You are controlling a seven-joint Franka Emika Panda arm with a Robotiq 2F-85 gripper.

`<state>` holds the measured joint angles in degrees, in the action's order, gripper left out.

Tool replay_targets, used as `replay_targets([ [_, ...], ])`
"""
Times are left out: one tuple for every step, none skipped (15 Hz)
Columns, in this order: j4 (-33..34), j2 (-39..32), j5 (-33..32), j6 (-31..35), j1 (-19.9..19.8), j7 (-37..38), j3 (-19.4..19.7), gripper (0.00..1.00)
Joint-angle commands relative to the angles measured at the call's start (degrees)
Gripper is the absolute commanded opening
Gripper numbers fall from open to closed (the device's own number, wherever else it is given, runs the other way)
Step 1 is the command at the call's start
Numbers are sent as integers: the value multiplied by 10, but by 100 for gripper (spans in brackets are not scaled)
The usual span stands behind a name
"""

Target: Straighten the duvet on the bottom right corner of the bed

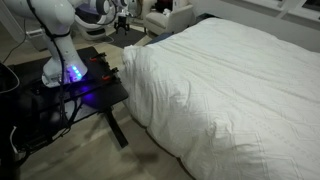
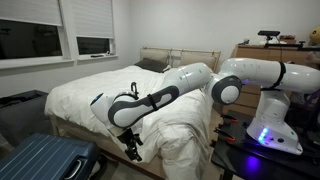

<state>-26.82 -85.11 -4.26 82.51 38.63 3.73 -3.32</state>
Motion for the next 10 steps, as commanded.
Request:
replay_targets([
  [4, 0, 0, -6, 0, 0, 0, 100],
  [5, 0, 0, -6, 0, 0, 0, 100],
  [5, 0, 0, -7, 0, 0, 0, 100],
  [5, 0, 0, -7, 0, 0, 0, 100],
  [13, 0, -3, 1, 1, -4, 2, 100],
  [23, 0, -3, 11, -4, -7, 3, 100],
  [32, 0, -3, 21, -11, 0, 7, 100],
  [41, 1, -2, 26, -18, 10, 9, 100],
  [48, 1, -3, 37, -25, 26, 16, 100],
  [54, 1, -6, 45, -32, 34, 23, 100],
])
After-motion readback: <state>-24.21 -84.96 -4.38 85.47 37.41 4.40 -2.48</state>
